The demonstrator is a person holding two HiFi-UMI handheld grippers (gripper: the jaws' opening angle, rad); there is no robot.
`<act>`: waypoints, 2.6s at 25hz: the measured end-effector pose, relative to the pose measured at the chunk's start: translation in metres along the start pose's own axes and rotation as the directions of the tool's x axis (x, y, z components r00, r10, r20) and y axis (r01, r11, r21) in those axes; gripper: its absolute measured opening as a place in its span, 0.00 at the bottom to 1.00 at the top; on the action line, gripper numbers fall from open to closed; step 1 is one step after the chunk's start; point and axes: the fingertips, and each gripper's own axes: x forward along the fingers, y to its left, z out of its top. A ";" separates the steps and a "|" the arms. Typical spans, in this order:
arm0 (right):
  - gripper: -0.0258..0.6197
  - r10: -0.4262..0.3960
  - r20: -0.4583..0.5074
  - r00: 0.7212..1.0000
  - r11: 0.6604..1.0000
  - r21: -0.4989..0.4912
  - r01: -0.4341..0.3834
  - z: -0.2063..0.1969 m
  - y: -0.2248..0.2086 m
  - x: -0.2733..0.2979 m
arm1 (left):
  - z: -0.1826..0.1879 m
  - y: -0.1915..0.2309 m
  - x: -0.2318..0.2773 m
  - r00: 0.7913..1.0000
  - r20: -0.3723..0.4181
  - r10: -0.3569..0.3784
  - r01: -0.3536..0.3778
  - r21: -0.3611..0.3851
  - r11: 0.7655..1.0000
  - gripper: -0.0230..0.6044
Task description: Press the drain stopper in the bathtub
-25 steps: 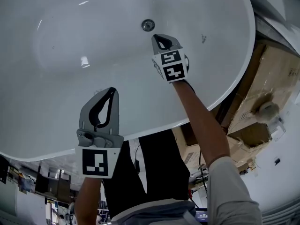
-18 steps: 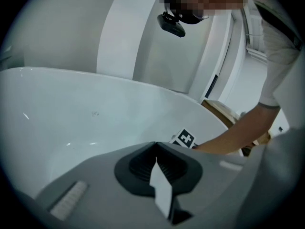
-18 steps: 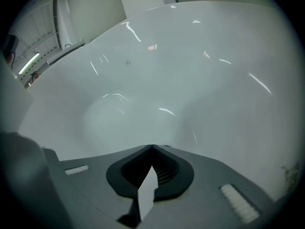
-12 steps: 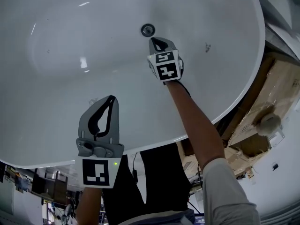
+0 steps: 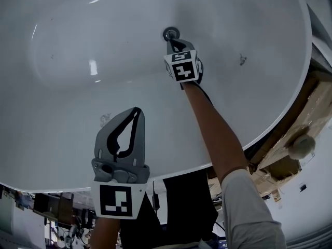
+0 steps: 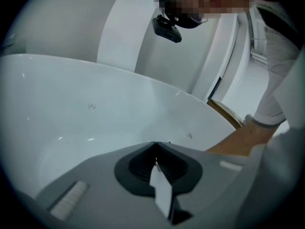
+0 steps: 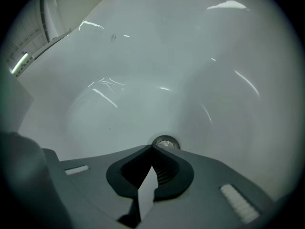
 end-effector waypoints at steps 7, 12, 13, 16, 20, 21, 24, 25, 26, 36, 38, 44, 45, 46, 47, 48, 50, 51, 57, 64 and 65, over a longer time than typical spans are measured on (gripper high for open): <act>0.04 -0.044 -0.034 0.998 0.998 -0.039 0.043 -0.007 -0.010 0.026 | -0.017 0.028 0.000 1.000 -0.012 0.027 -0.027 -0.003 1.000 0.04; 0.04 -0.055 -0.053 0.997 0.998 -0.032 0.054 -0.007 -0.019 0.045 | -0.021 0.050 0.004 0.998 0.007 0.060 -0.060 -0.024 0.998 0.04; 0.04 -0.048 -0.057 0.997 0.998 -0.040 0.046 -0.007 -0.018 0.049 | -0.021 0.049 0.006 0.998 0.010 0.057 -0.056 -0.031 0.998 0.04; 0.04 -0.054 -0.073 0.996 0.996 -0.072 0.048 -0.011 -0.018 0.055 | -0.023 0.041 0.011 0.999 0.009 0.033 -0.033 -0.053 0.998 0.04; 0.04 -0.099 -0.093 0.991 0.993 -0.073 0.093 -0.008 -0.018 0.058 | -0.025 0.037 0.012 1.000 0.004 0.007 -0.007 -0.042 0.999 0.04; 0.04 -0.100 -0.101 0.990 0.994 -0.054 0.095 -0.007 -0.018 0.059 | -0.025 0.037 0.011 1.000 0.006 0.004 -0.004 -0.041 0.999 0.04; 0.04 -0.094 -0.111 0.989 0.996 -0.015 0.093 -0.005 -0.017 0.059 | -0.024 0.038 0.009 1.000 0.012 0.002 -0.002 -0.045 0.999 0.04; 0.04 -0.093 -0.112 0.989 0.996 -0.008 0.093 -0.006 -0.018 0.060 | -0.024 0.037 0.009 1.000 0.012 0.003 -0.002 -0.049 0.999 0.04; 0.04 -0.091 -0.115 0.989 0.996 0.005 0.092 -0.007 -0.019 0.060 | -0.025 0.037 0.009 1.000 0.011 0.002 -0.001 -0.052 0.999 0.04; 0.04 -0.110 -0.100 0.989 0.992 -0.073 0.103 -0.005 -0.013 0.050 | -0.024 0.032 -0.006 0.999 0.039 0.023 -0.017 -0.155 0.988 0.04; 0.04 -0.102 -0.095 0.990 0.995 -0.034 0.099 -0.004 -0.012 0.046 | -0.022 0.030 -0.009 0.998 0.052 0.034 -0.023 -0.197 0.980 0.04; 0.04 -0.091 -0.041 0.995 0.993 0.070 0.094 0.003 -0.017 0.027 | -0.011 0.012 -0.012 0.998 0.065 0.020 -0.006 -0.205 0.979 0.04; 0.04 -0.090 -0.033 0.995 0.993 0.074 0.092 0.003 -0.017 0.024 | -0.008 0.009 -0.012 0.998 0.067 0.015 -0.001 -0.210 0.978 0.04; 0.04 -0.088 -0.025 0.996 0.992 0.083 0.090 0.004 -0.017 0.020 | -0.005 0.005 -0.012 0.998 0.069 0.009 0.005 -0.212 0.977 0.04; 0.04 -0.086 -0.019 0.996 0.991 0.097 0.088 0.005 -0.017 0.015 | -0.002 0.003 -0.014 0.998 0.070 0.005 0.010 -0.210 0.978 0.04; 0.04 -0.085 -0.013 0.996 0.990 0.112 0.085 0.007 -0.015 0.011 | 0.001 0.001 -0.016 0.998 0.070 0.003 0.011 -0.204 0.979 0.04; 0.04 -0.083 -0.004 0.997 0.988 0.128 0.083 0.012 -0.013 0.002 | 0.007 0.000 -0.021 0.998 0.068 0.007 0.006 -0.193 0.981 0.04; 0.04 -0.082 -0.002 0.997 0.988 0.128 0.081 0.014 -0.011 -0.003 | 0.009 -0.001 -0.023 0.998 0.067 0.012 0.001 -0.190 0.982 0.04; 0.04 -0.069 0.016 0.998 0.987 0.150 0.066 0.025 -0.003 -0.040 | 0.030 -0.010 -0.042 0.998 0.067 -0.010 0.022 -0.175 0.984 0.04; 0.04 -0.050 0.071 0.996 0.981 0.191 0.035 0.046 0.003 -0.095 | 0.064 -0.015 -0.069 0.990 0.138 0.002 0.021 -0.160 0.987 0.04; 0.04 -0.048 0.079 0.996 0.981 0.191 0.033 0.048 0.004 -0.102 | 0.068 -0.017 -0.072 0.990 0.144 0.000 0.022 -0.153 0.988 0.04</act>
